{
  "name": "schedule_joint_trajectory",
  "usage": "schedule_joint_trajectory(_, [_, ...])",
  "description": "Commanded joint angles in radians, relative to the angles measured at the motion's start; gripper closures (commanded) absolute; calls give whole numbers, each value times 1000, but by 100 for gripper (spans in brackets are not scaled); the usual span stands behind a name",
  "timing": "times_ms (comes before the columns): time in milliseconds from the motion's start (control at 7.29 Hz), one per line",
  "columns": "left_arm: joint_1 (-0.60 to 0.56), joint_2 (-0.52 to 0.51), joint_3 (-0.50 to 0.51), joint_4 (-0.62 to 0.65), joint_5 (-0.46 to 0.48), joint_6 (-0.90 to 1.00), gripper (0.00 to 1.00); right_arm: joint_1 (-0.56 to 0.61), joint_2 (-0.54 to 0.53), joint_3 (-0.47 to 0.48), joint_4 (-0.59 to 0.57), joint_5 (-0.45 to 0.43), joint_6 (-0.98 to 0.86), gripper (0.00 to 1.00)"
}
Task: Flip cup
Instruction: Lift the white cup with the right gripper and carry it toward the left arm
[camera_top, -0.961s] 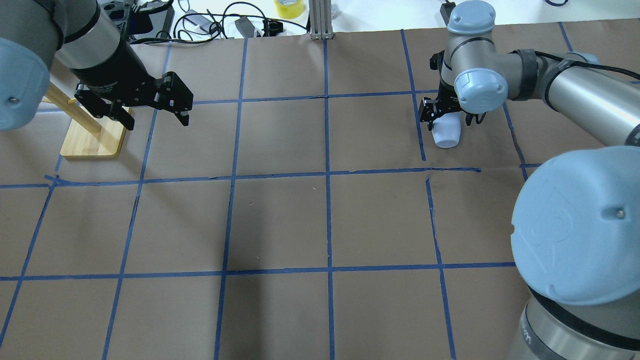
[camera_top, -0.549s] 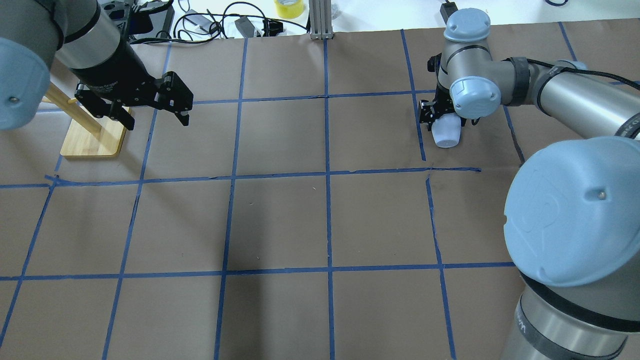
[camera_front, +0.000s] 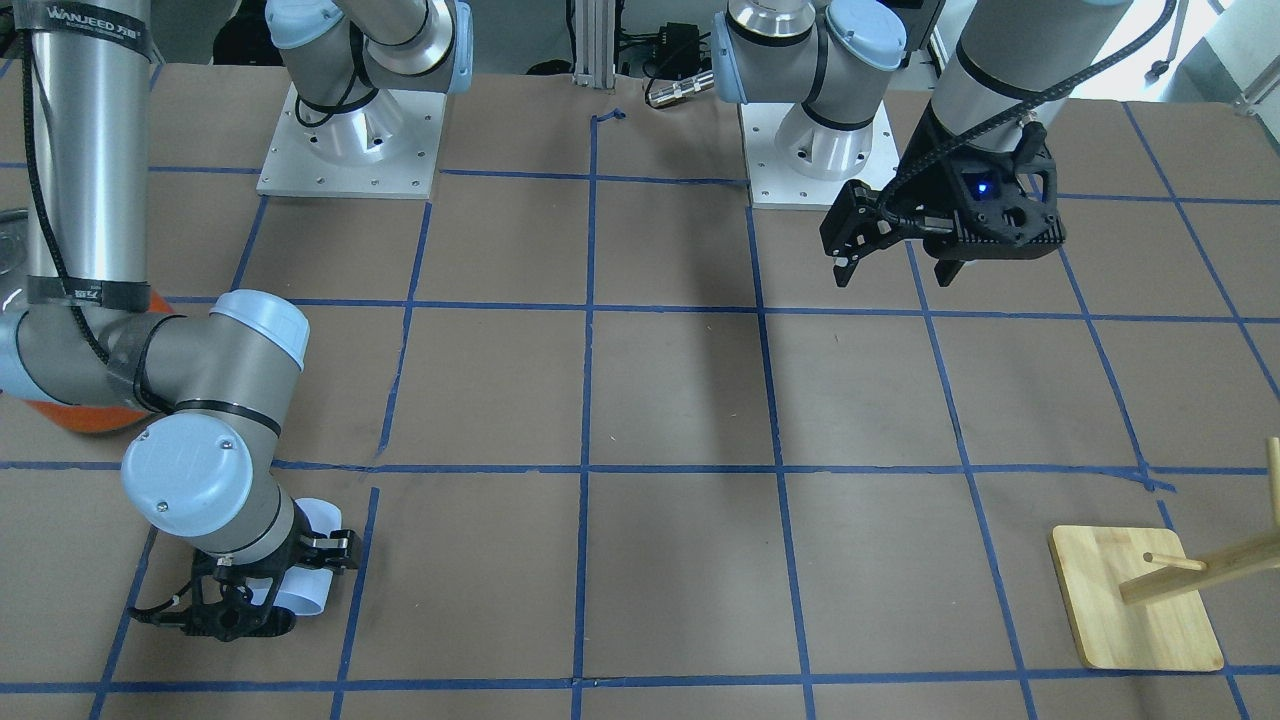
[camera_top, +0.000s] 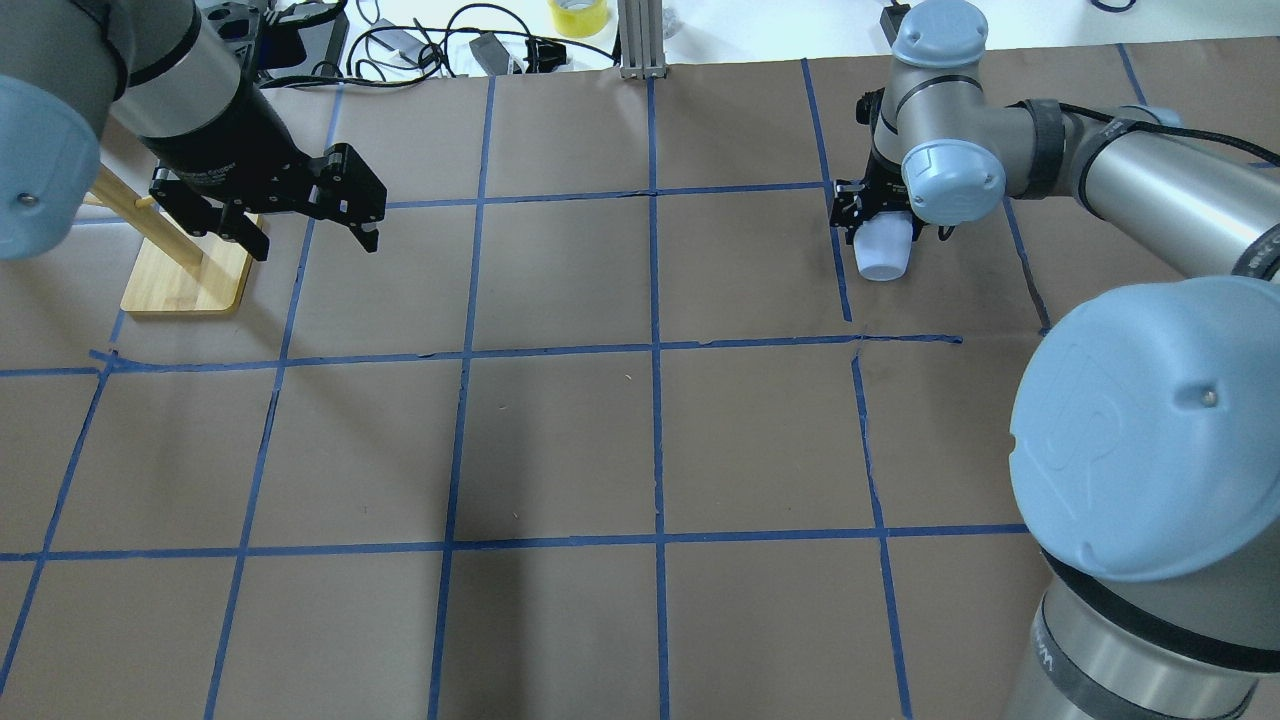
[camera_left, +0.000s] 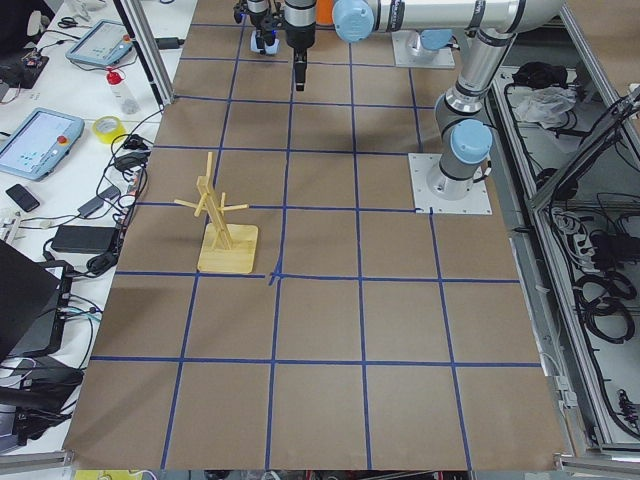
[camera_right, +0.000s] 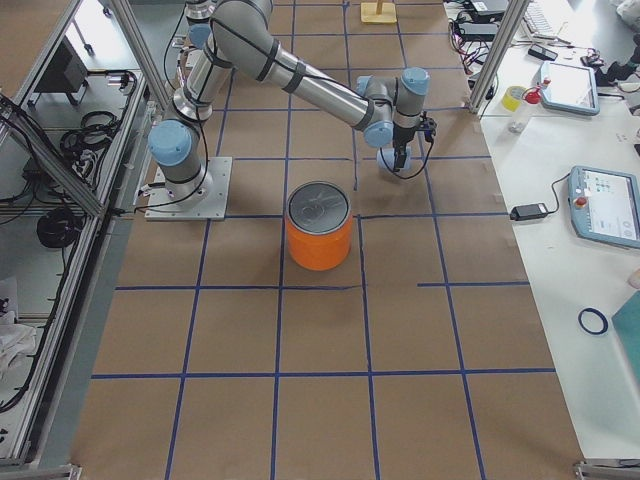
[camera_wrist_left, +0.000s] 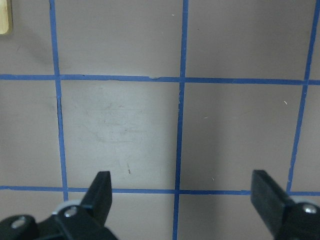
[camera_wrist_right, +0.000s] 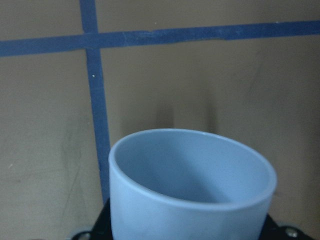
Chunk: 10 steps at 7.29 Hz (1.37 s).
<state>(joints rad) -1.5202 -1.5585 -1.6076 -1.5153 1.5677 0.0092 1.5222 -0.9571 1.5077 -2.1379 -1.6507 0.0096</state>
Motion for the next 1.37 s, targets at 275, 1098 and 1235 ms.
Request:
schedule_joint_trajectory(275, [0, 0, 0, 1, 0, 0, 0, 45, -70, -9, 68, -63, -648, 84])
schedule_joint_trajectory(1098, [0, -2, 2, 1, -2, 0, 0, 214, -58, -12, -32, 42, -1194, 88])
schedule_joint_trajectory(1235, [0, -2, 2, 1, -2, -2, 0, 260, -49, -12, -72, 37, -1208, 88])
